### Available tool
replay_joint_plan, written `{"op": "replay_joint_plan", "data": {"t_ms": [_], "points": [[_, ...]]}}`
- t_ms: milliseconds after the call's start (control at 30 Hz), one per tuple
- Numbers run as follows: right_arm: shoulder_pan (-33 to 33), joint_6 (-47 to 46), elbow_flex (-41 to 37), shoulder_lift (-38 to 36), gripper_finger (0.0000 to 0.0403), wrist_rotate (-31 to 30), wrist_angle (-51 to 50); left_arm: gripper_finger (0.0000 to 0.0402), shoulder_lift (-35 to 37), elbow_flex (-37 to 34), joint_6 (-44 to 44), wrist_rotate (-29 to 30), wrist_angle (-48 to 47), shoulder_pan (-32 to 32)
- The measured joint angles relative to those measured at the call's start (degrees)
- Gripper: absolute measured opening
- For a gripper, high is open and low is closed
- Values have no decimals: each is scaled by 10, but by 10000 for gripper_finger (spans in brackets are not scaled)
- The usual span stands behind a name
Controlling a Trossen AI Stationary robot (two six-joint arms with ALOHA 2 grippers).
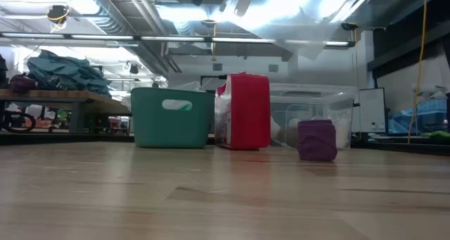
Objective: Roll bandage
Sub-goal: Put the purple bandage into the transparent zip bag
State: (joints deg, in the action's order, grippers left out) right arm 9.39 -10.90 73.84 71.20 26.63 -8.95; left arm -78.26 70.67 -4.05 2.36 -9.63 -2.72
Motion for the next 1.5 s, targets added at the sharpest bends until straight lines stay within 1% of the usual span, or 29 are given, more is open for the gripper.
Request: {"op": "replay_joint_plan", "data": {"t_ms": [200,400,467,533,600,667,733,867,1033,1167,1367,1433,1500], "points": [[0,-13,0,2,1,15,1,9,0,0,13,0,1,0],[-1,-13,0,16,1,16,27,42,-3,0,34,-3,12,0],[-1,-13,0,26,1,19,29,44,-5,0,35,-3,22,0],[0,-13,0,38,1,20,29,34,-7,0,43,-3,40,0],[-1,-13,0,51,1,25,29,13,-7,0,52,-3,51,1],[-1,-11,0,60,1,25,28,6,-7,0,56,-3,61,3],[-1,-6,0,67,1,15,29,4,-7,0,57,-3,63,3],[-1,10,0,79,1,-24,24,2,-8,0,57,-3,63,8],[-1,24,1,84,1,-46,25,1,-8,0,51,-3,82,10],[-1,24,1,85,4,-46,25,0,-8,-1,57,-2,80,9],[0,38,0,75,25,-45,21,0,-8,0,42,0,60,9],[0,39,0,72,22,-44,11,0,-7,0,42,0,59,9],[0,39,0,72,11,-44,1,1,-5,0,41,0,63,9]]}}
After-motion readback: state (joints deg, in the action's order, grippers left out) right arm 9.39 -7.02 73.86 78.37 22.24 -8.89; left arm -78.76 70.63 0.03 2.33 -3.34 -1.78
